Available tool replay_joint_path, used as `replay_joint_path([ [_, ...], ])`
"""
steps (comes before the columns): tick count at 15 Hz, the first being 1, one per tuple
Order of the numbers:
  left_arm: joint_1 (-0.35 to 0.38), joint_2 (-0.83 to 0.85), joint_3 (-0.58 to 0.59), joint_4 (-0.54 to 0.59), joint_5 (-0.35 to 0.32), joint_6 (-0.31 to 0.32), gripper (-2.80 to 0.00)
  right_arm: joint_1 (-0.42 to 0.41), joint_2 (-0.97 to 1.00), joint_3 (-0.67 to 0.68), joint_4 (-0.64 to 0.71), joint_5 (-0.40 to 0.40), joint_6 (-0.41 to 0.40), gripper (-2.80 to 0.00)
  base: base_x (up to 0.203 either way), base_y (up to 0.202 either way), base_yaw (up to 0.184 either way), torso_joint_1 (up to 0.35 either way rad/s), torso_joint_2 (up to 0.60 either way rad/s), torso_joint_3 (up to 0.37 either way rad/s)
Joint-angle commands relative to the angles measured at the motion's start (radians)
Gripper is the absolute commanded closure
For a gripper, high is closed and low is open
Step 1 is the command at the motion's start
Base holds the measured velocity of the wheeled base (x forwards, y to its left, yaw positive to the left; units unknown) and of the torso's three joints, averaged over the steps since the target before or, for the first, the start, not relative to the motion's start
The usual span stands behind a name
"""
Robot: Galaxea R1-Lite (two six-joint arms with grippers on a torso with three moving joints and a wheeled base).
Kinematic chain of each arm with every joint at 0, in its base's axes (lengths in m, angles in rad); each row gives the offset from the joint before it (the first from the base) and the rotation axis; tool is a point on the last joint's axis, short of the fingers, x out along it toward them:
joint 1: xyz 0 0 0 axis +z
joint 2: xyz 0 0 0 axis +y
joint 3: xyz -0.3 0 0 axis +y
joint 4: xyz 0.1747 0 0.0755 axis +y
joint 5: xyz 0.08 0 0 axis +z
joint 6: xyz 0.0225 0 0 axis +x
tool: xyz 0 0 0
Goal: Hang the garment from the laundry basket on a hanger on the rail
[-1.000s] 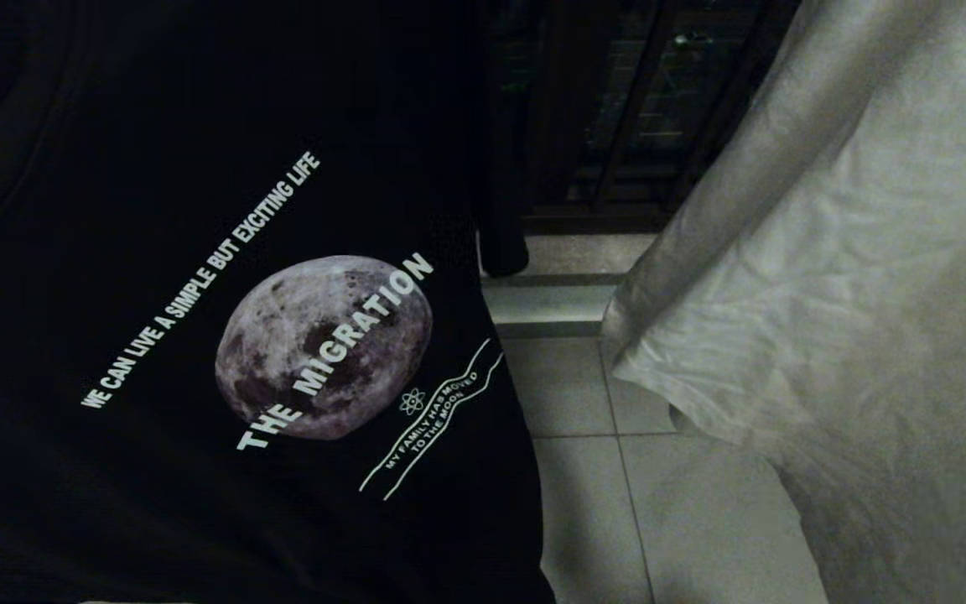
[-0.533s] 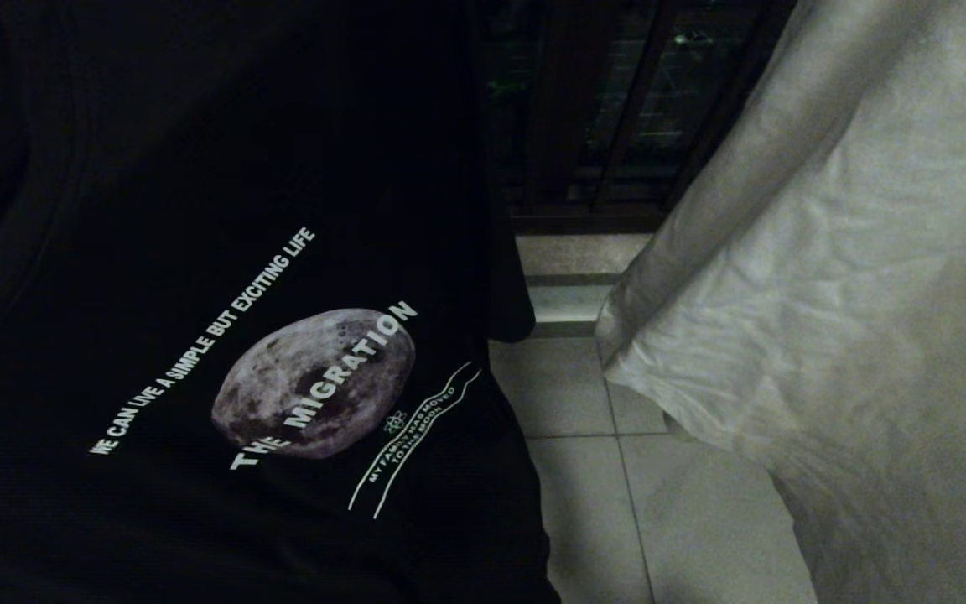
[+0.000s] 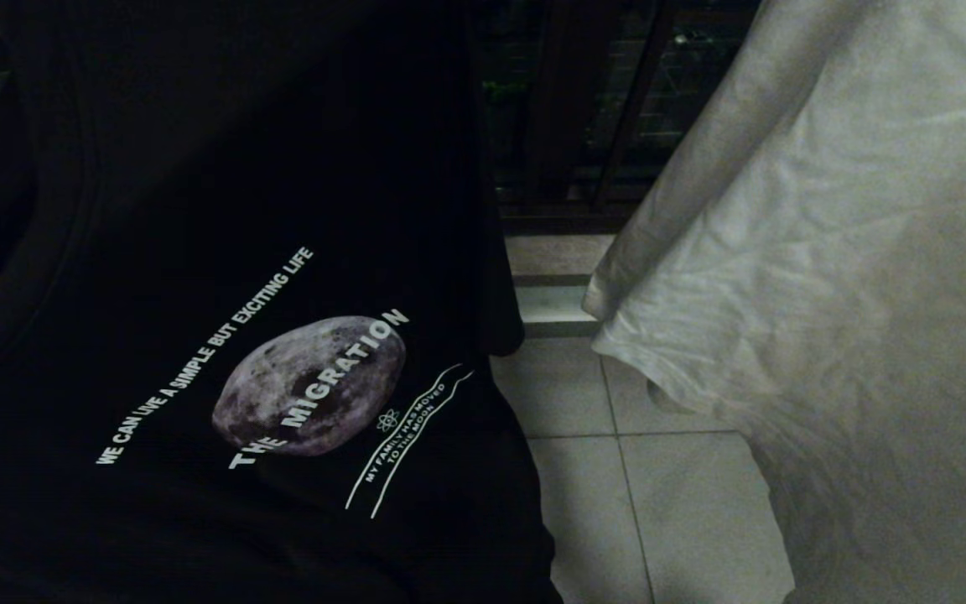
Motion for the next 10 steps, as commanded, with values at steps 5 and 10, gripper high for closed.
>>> replay_joint_path([
  [5,0.0,-0.012,0.012,-0.003,0.004,0.0,0.0,0.0,0.001,0.001,0.0,0.0,-0.001,0.0,0.0,0.0,0.0,0.0,0.0,0.085],
  [10,0.0,-0.017,0.003,-0.002,0.004,0.004,0.0,0.0,0.001,-0.001,0.0,0.001,-0.001,0.0,0.0,0.0,0.0,0.0,0.0,0.197],
])
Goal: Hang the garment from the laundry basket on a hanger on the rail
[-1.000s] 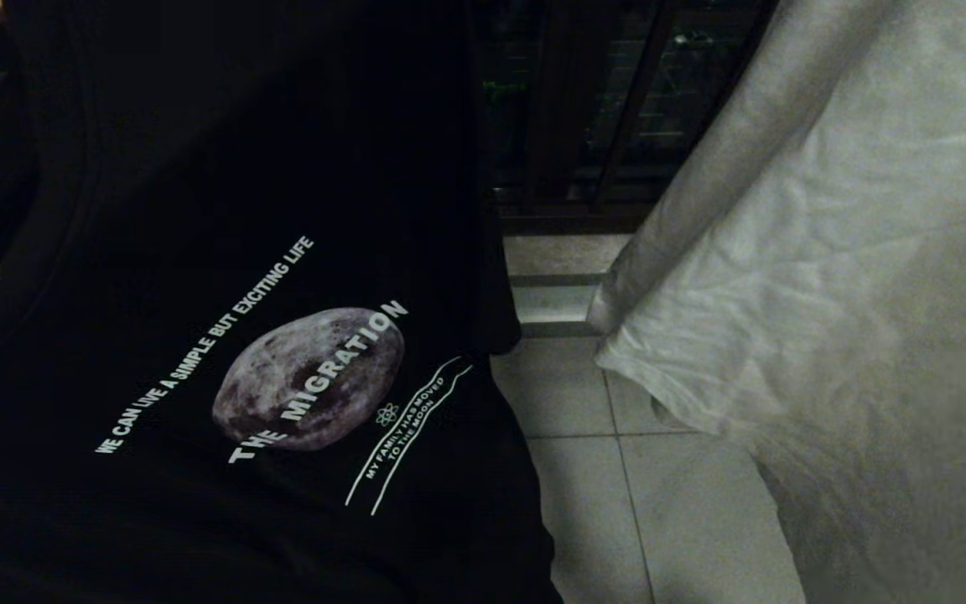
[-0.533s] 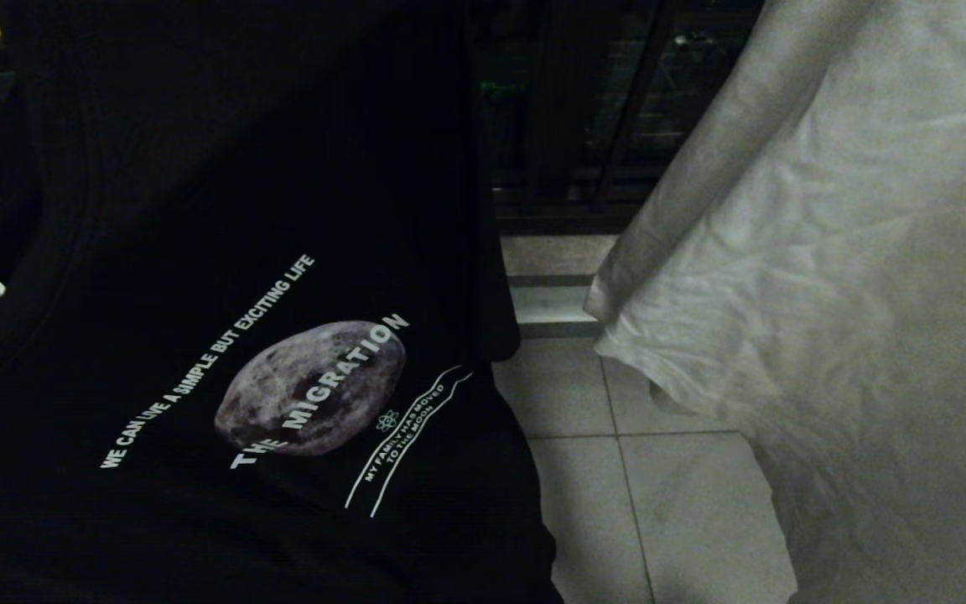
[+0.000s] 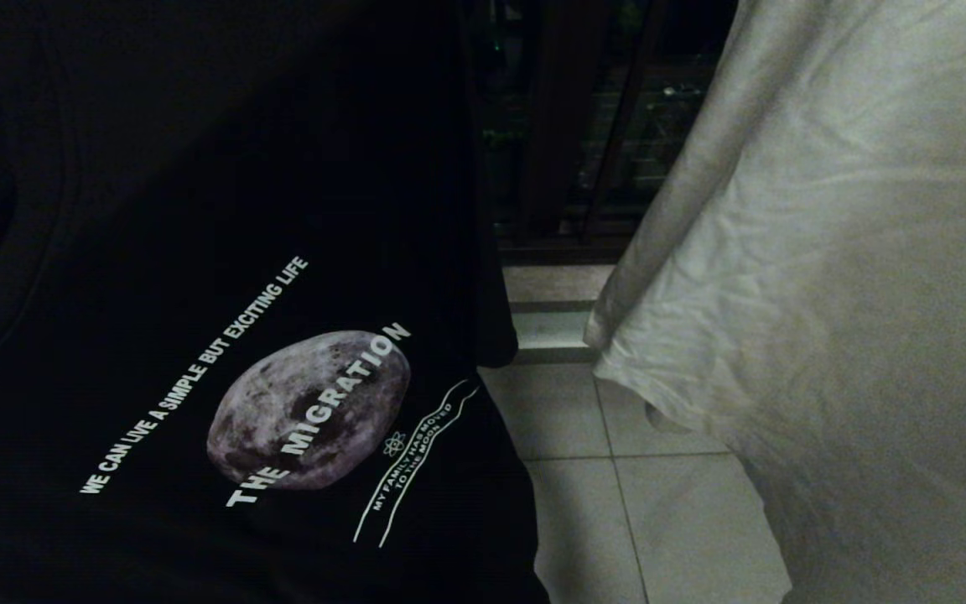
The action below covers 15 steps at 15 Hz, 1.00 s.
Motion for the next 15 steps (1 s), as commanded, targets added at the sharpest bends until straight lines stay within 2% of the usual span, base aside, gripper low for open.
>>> replay_joint_path([
  [1,0.001,0.0,0.0,0.0,0.002,0.002,0.0,0.0,0.001,-0.001,0.0,0.0,-0.001,0.0,0.0,0.0,0.0,0.006,0.0,0.201],
  [15,0.001,-0.018,0.031,-0.001,0.003,-0.007,0.0,0.0,0.001,-0.001,0.001,0.001,-0.001,0.0,0.0,0.0,0.0,0.001,0.0,0.203],
])
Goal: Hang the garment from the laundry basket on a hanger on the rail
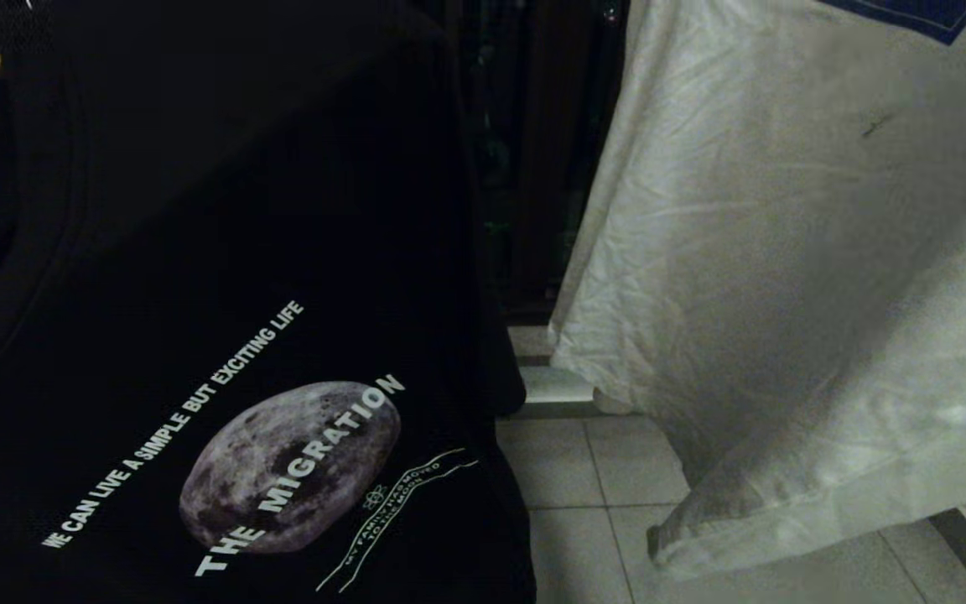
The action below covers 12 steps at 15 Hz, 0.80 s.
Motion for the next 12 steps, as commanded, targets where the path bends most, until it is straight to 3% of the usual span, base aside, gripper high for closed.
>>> replay_joint_path([
  [1,0.0,-0.005,0.005,-0.001,0.003,0.001,0.0,0.0,0.001,0.0,0.0,0.001,-0.001,0.0,0.0,0.0,0.0,0.002,0.0,0.198],
  [8,0.0,-0.017,0.016,0.001,0.003,0.001,0.0,0.0,0.001,0.001,-0.005,0.0,0.002,0.0,0.0,0.0,0.0,0.004,0.0,0.201],
  [12,0.0,-0.036,0.028,0.002,0.001,0.005,0.0,0.0,0.001,0.001,-0.006,0.0,0.007,0.0,0.0,0.0,0.0,0.001,0.0,0.073],
])
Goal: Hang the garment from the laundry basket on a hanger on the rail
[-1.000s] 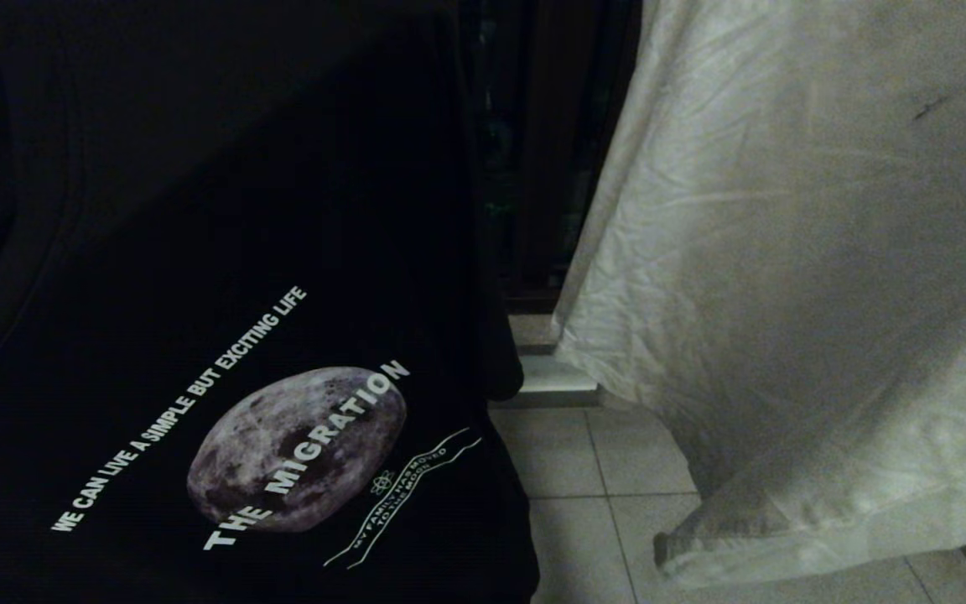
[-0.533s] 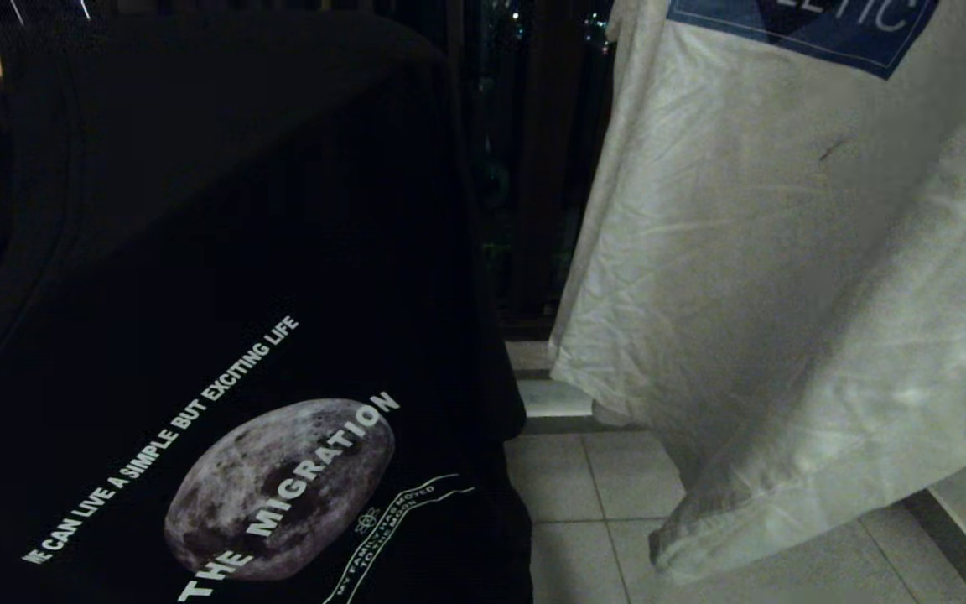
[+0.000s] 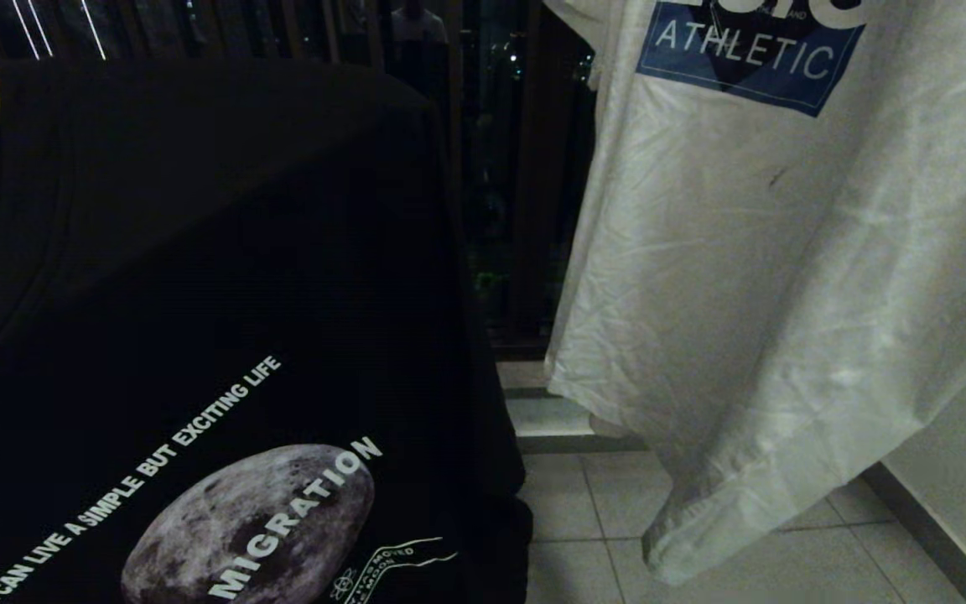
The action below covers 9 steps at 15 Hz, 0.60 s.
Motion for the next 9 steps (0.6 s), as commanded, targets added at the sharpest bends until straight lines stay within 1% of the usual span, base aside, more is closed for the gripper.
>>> replay_joint_path([
  [1,-0.001,-0.007,0.001,-0.001,0.002,0.002,0.0,0.0,0.001,0.0,0.0,0.0,0.0,0.0,0.0,0.0,0.0,0.0,0.0,0.0],
  [3,0.001,-0.014,0.001,0.03,0.002,0.0,0.0,0.0,0.001,0.0,-0.001,0.0,0.0,0.0,0.0,0.0,0.0,0.0,0.0,0.0],
  [4,0.0,-0.02,0.001,0.047,0.0,0.0,0.0,0.0,0.001,0.0,0.0,0.0,0.0,0.0,0.0,0.0,0.0,-0.011,-0.15,-0.178],
  [7,0.001,-0.02,-0.002,0.048,0.0,-0.003,0.0,0.0,0.001,0.0,0.0,0.0,0.0,0.0,0.0,0.0,0.0,-0.006,-0.21,-0.347],
  [9,-0.001,-0.021,-0.002,0.048,0.0,-0.003,0.0,0.0,0.001,0.0,0.0,0.0,0.0,0.0,0.0,0.0,0.0,0.016,-0.55,-0.399],
])
